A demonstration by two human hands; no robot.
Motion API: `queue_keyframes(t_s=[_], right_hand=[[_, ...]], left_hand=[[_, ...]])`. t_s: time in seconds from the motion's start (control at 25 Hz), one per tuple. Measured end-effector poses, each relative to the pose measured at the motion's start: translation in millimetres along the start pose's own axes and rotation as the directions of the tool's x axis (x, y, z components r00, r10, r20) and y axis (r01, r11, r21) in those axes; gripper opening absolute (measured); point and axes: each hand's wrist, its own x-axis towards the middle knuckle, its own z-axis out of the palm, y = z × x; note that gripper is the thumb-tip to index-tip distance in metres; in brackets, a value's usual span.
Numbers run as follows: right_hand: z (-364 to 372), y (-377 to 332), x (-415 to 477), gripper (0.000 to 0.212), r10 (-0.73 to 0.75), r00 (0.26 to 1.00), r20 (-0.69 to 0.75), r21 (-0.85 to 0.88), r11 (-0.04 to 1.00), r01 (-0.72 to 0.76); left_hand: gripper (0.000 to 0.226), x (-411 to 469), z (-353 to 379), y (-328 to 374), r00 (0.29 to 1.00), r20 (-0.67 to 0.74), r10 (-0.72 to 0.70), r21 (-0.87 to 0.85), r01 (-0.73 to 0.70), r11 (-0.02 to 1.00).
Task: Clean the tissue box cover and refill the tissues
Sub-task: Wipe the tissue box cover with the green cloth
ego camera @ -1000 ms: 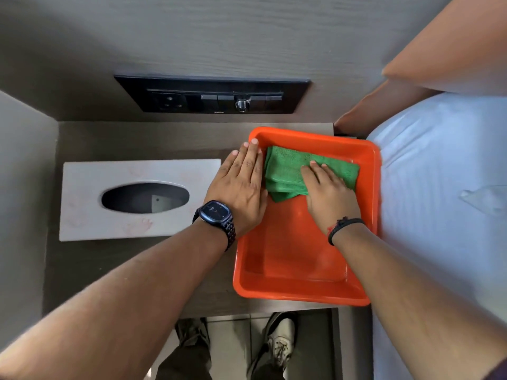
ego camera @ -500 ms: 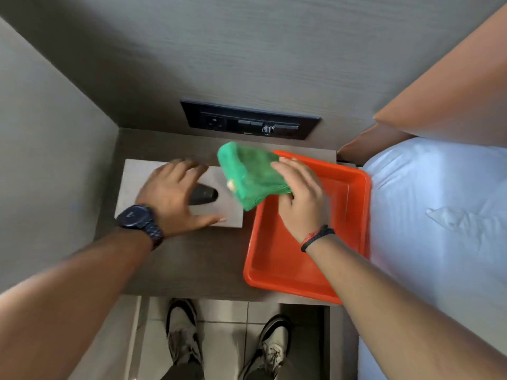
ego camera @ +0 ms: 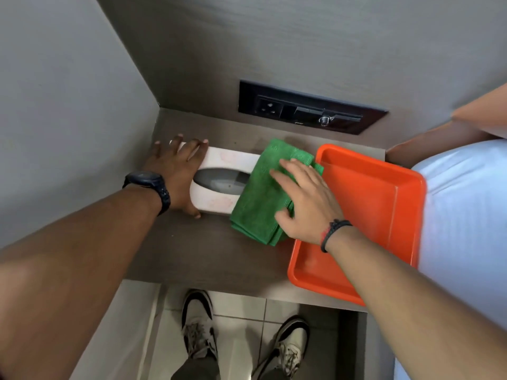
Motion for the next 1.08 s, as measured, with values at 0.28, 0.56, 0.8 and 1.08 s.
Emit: queue_keyframes(t_s=[0.28, 0.56, 0.8, 1.08], right_hand=[[50.0, -44.8, 35.8, 0.082, 0.390, 0.919, -0.057, -0.034, 0.919, -0.392], [59.6, -67.3, 47.6, 0.080, 0.241, 0.965, -0.102, -0.021, 0.969, -0.245], [53.1, -45.8, 23.6, 0.069, 0.127, 0.991, -0.040, -0.041, 0.991, -0.128], [57.5, -75.3, 68.1, 0.068, 0.321, 0.937, -0.136, 0.082, 0.946, -0.312]], left_hand=[[0.148, 2.4, 8.1, -0.3, 0.995, -0.079, 0.065, -0.032, -0.068, 0.997], [0.145, 2.4, 6.5, -2.3, 0.992, -0.092, 0.081, -0.065, -0.087, 0.994], [0.146, 0.7, 0.4, -2.6, 0.995, -0.049, 0.082, -0.088, -0.086, 0.992], [0.142, 1.8, 5.4, -0.5, 0.991, -0.113, 0.074, -0.094, -0.085, 0.992]])
